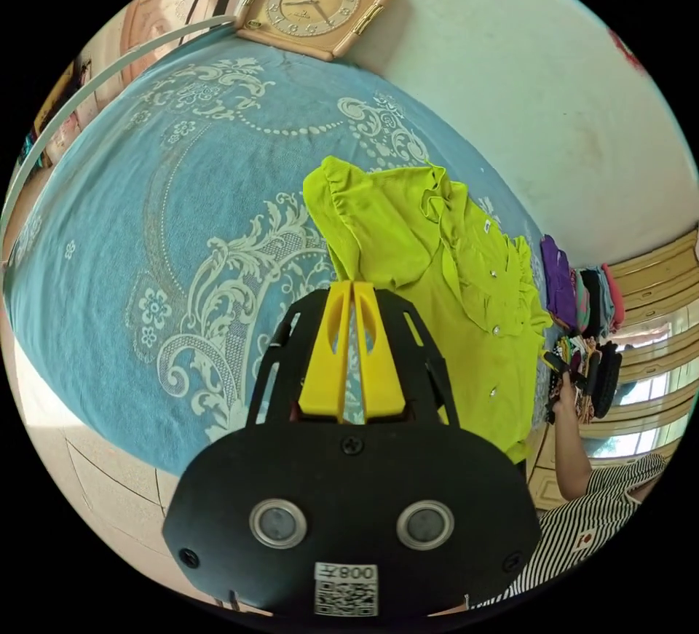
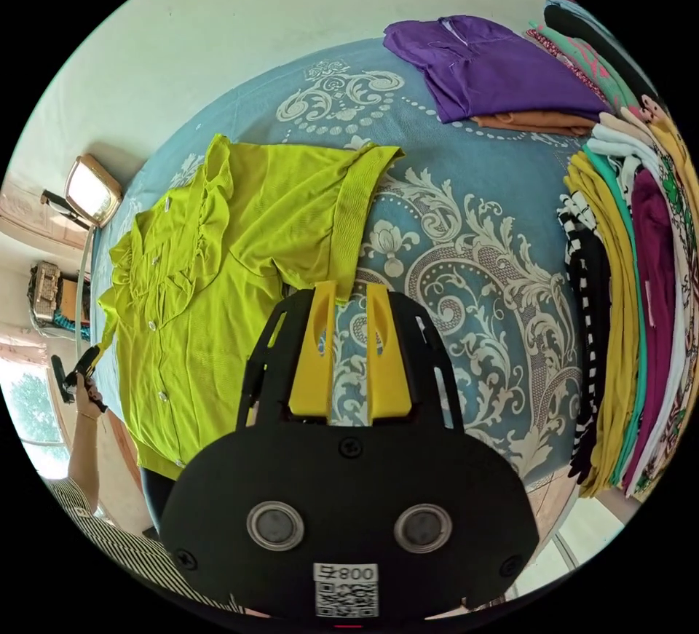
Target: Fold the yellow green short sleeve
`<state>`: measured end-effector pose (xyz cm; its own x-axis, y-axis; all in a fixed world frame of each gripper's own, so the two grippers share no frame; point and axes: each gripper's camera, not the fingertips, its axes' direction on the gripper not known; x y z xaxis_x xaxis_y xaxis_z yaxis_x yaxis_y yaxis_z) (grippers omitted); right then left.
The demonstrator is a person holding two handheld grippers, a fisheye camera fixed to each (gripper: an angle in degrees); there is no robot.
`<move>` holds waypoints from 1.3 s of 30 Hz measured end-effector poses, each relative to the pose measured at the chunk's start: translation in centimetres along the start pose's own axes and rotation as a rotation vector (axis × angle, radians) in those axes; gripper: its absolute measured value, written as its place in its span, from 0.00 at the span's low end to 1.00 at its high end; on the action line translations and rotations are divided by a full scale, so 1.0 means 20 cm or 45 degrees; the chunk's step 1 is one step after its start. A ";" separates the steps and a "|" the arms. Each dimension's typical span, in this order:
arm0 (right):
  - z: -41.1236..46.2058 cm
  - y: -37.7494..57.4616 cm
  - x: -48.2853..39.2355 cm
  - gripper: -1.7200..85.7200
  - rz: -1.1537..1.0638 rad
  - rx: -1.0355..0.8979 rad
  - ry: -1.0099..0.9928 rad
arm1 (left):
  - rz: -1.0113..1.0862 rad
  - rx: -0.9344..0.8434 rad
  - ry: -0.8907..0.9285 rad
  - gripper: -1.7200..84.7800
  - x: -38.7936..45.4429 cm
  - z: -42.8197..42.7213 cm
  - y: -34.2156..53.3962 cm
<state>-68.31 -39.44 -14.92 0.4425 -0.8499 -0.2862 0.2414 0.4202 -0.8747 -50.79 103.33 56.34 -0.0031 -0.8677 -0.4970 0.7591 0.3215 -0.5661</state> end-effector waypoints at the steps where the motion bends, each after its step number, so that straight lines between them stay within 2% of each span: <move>1: 0.00 0.01 0.00 0.06 -0.021 -0.011 0.031 | -0.004 -0.023 -0.020 0.03 0.02 0.02 0.01; 7: -0.01 0.12 0.08 0.03 -0.035 -0.030 0.004 | -0.062 -0.091 -0.059 0.03 0.19 0.12 0.02; 13: -0.11 0.27 0.20 0.05 0.010 0.143 -0.095 | -0.085 -0.025 -0.143 0.03 0.47 0.04 0.03; 18: -0.05 0.29 0.25 0.09 0.038 0.175 -0.118 | 0.056 0.009 0.006 0.03 0.87 0.06 0.00; 22: 0.00 0.37 0.28 0.04 0.012 0.176 -0.049 | 0.337 -0.082 0.185 0.03 1.47 0.26 -0.14; 25: 0.00 0.45 0.37 0.03 0.054 0.192 -0.127 | 0.574 -0.154 0.303 0.03 1.98 0.44 -0.26; 29: 0.00 0.58 0.49 0.02 0.101 0.231 -0.244 | 0.844 -0.211 0.310 0.03 2.71 0.74 -0.41; 33: 0.00 0.68 0.60 0.02 0.132 0.263 -0.347 | 0.899 -0.234 0.298 0.03 3.23 1.03 -0.58; 37: 0.02 0.70 0.71 0.02 0.152 0.259 -0.460 | 1.069 -0.344 0.585 0.05 3.81 1.26 -0.61; 39: 0.03 0.72 0.74 0.02 0.149 0.258 -0.479 | 1.204 -0.446 0.586 0.07 4.10 1.37 -0.56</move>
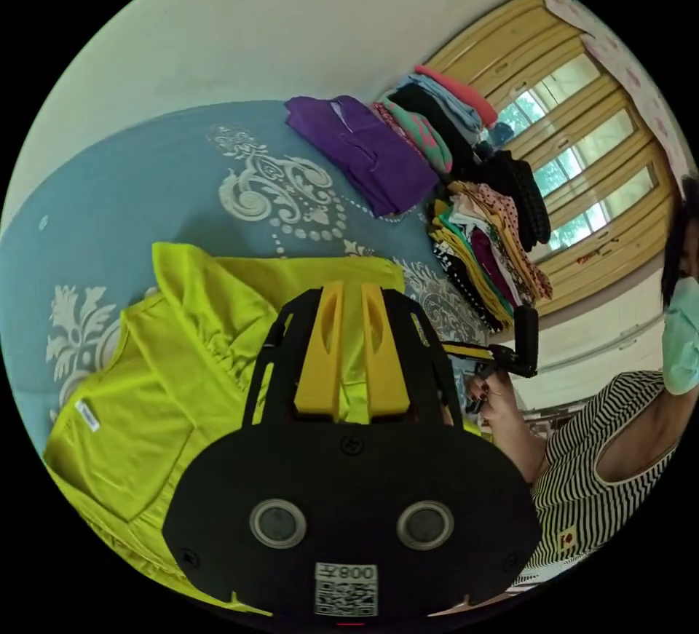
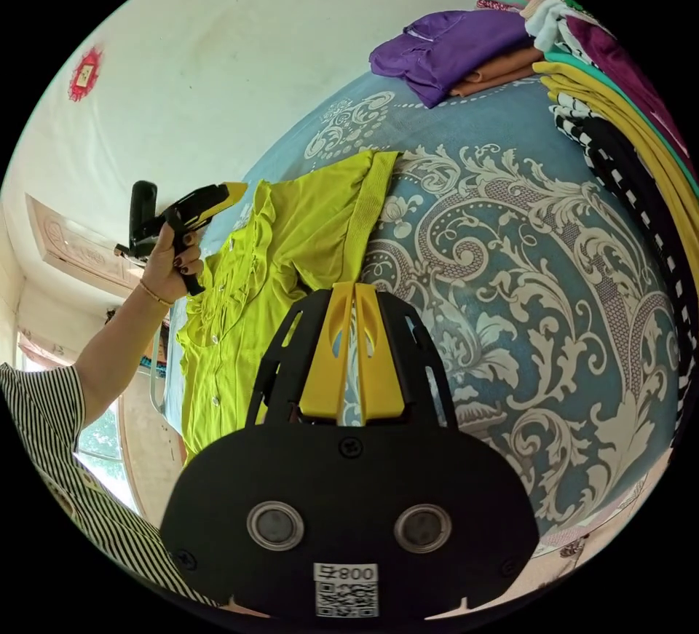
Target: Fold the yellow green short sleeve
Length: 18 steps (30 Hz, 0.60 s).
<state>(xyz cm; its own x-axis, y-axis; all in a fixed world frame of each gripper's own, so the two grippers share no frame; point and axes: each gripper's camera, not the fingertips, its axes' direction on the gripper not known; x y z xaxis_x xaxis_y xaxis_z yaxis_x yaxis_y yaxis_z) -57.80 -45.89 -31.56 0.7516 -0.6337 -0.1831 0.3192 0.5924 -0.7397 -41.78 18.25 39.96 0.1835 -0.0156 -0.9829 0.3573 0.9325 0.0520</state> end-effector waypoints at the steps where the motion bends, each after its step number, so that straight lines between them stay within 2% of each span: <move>1: -0.01 0.01 0.02 0.02 0.005 -0.003 -0.023 | 0.090 -0.074 0.005 0.09 0.10 0.12 -0.14; 5: -0.03 0.03 0.10 0.02 0.019 -0.005 -0.101 | 0.370 -0.318 -0.081 0.11 0.42 0.53 -0.57; 9: -0.05 0.05 0.17 0.02 0.040 -0.002 -0.167 | 0.590 -0.465 -0.189 0.11 0.66 0.79 -0.84; 11: -0.06 0.06 0.20 0.02 0.046 -0.003 -0.197 | 0.676 -0.650 -0.267 0.10 0.74 0.97 -0.95; 13: -0.06 0.07 0.21 0.02 0.046 -0.006 -0.211 | 0.725 -0.689 -0.337 0.07 0.78 1.04 -1.01; 18: -0.09 0.09 0.24 0.02 0.058 0.016 -0.261 | 0.689 -0.637 -0.307 0.04 0.82 1.03 -1.16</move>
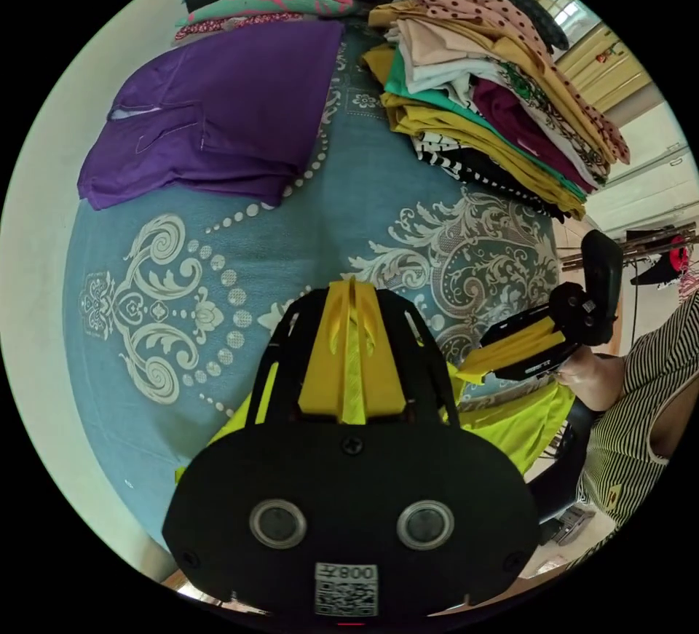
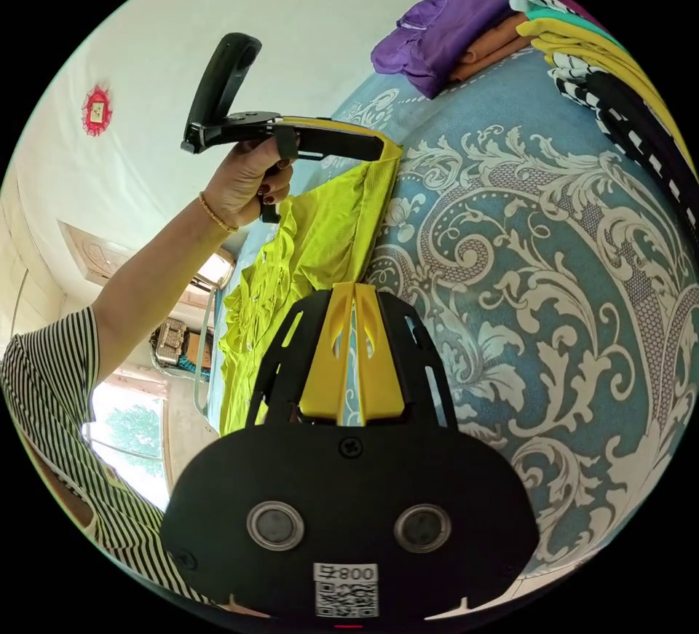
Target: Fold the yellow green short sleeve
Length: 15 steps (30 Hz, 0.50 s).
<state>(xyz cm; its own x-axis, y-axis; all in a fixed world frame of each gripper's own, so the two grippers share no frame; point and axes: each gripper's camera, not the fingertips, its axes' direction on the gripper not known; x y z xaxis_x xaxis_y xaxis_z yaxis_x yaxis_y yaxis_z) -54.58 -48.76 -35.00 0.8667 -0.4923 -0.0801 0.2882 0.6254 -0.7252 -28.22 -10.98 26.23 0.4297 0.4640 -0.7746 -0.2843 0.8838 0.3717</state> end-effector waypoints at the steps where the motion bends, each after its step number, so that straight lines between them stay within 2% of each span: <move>1: -0.01 0.01 0.01 0.02 0.006 0.018 -0.013 | -0.025 0.039 0.015 0.04 -0.03 -0.04 -0.01; 9: -0.09 0.07 -0.02 0.02 0.009 0.186 -0.089 | -0.243 0.359 0.192 0.03 -0.27 -0.32 0.16; 15: -0.09 0.11 -0.25 0.02 -0.132 0.304 -0.101 | -0.391 0.554 0.274 0.03 -0.47 -0.46 0.45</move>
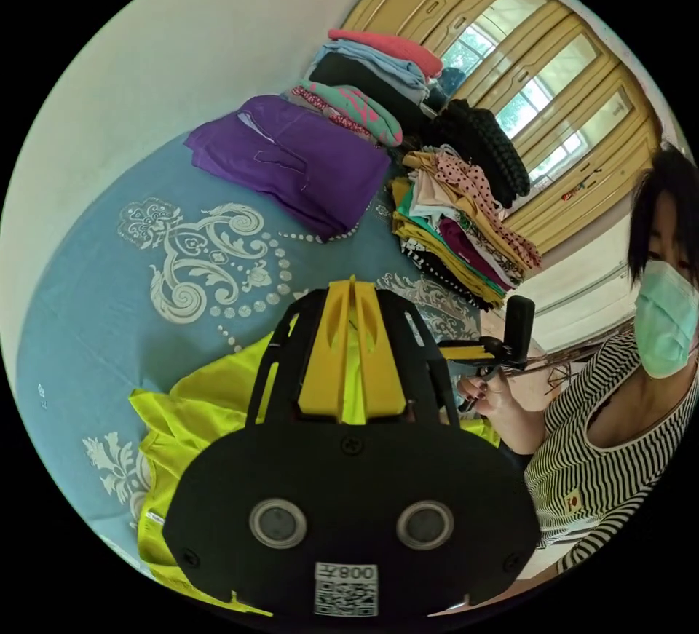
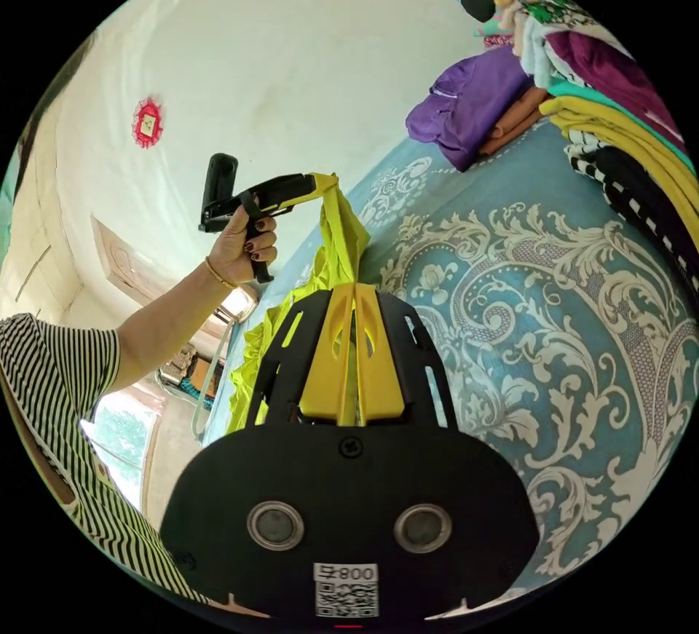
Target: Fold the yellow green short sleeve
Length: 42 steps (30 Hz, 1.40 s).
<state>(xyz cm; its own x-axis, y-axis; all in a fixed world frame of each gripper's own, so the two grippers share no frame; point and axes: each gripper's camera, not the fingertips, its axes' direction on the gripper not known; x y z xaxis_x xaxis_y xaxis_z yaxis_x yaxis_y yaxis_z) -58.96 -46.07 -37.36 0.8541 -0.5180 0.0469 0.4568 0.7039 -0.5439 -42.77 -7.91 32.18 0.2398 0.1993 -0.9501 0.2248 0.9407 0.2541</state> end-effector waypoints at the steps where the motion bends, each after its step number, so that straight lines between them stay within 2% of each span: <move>1: 0.02 0.00 -0.06 0.02 -0.048 -0.002 -0.006 | -0.026 0.026 0.014 0.03 -0.05 -0.04 0.04; 10: 0.26 0.05 -0.59 0.02 -0.506 -0.173 0.052 | -0.283 0.179 0.111 0.03 -0.42 -0.25 0.49; 14: 0.44 0.11 -0.77 0.02 -0.637 -0.289 0.033 | -0.378 0.171 0.109 0.03 -0.56 -0.27 0.66; 26: 0.83 0.20 -0.96 0.02 -0.705 -0.517 0.079 | -0.447 0.065 0.054 0.05 -0.78 -0.19 0.80; 32: 0.99 0.22 -1.01 0.03 -0.741 -0.615 0.085 | -0.494 0.122 -0.004 0.07 -0.82 -0.26 0.82; 36: 0.99 0.19 -1.01 0.03 -0.721 -0.570 0.055 | -0.408 0.096 -0.026 0.09 -0.78 -0.24 0.70; 42: 0.95 0.11 -0.92 0.04 -0.604 -0.453 0.018 | -0.270 -0.073 -0.096 0.10 -0.76 -0.03 0.43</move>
<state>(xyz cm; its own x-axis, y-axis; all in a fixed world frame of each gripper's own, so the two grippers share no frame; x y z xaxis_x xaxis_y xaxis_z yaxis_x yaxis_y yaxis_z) -69.01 -25.77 -23.43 0.5727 -0.7444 0.3434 0.6742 0.1893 -0.7139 -45.06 -2.74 48.68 0.2629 -0.0238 -0.9645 0.2239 0.9739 0.0370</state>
